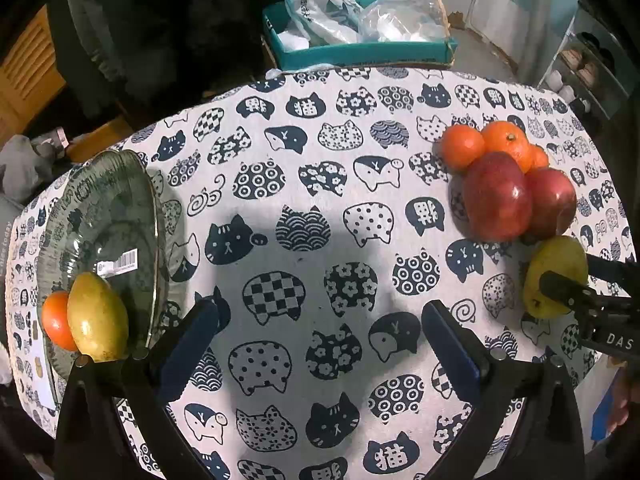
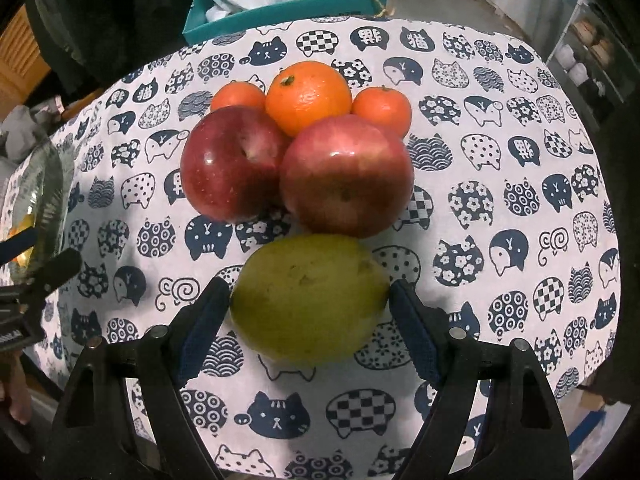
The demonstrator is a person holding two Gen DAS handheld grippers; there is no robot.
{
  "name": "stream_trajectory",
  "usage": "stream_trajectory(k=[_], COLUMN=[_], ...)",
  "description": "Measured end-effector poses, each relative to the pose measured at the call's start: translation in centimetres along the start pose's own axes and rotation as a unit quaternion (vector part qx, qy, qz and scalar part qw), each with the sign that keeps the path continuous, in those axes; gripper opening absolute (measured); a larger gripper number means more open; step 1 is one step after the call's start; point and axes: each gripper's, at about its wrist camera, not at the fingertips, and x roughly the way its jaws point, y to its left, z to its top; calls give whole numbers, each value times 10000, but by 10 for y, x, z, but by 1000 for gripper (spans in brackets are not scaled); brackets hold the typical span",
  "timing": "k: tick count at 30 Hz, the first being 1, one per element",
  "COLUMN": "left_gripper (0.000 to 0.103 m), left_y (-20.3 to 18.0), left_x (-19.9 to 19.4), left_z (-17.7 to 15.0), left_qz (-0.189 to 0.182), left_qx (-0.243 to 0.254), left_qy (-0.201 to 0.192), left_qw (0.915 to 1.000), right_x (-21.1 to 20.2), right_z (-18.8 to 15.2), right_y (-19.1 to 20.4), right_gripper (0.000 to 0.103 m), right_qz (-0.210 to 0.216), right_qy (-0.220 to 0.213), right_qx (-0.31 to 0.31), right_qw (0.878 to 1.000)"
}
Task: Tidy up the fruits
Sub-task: 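Move both tools back toward the remaining fruit pile, then close the left tool on a red apple while the right tool grips the green pear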
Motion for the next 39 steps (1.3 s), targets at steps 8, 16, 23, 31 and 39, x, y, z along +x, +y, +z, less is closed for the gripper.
stream_trajectory(k=[8,16,23,31,39], left_gripper=[103,103,103,103,103], left_y=[-3,-3,-4,-16,-40], left_x=[1,5,7,7,8], left_z=[3,4,6,14,31], left_qz=[-57,-91,-145,-385,-788], left_qx=[-7,-33,-66,-71,-21], left_qy=[-3,43,65,32,-28], left_qw=[10000,9999,9999,9992,9969], right_x=[9,36,42,32,15], right_z=[4,6,9,-5,-13], right_y=[7,19,24,6,-45], right_gripper=[82,82,82,82,82], right_qz=[43,5,81,-7,-163], right_qy=[22,269,139,-26,-201], right_qx=[-109,-196,-121,26,304], right_qw=[9999,9994,9998,10000,9992])
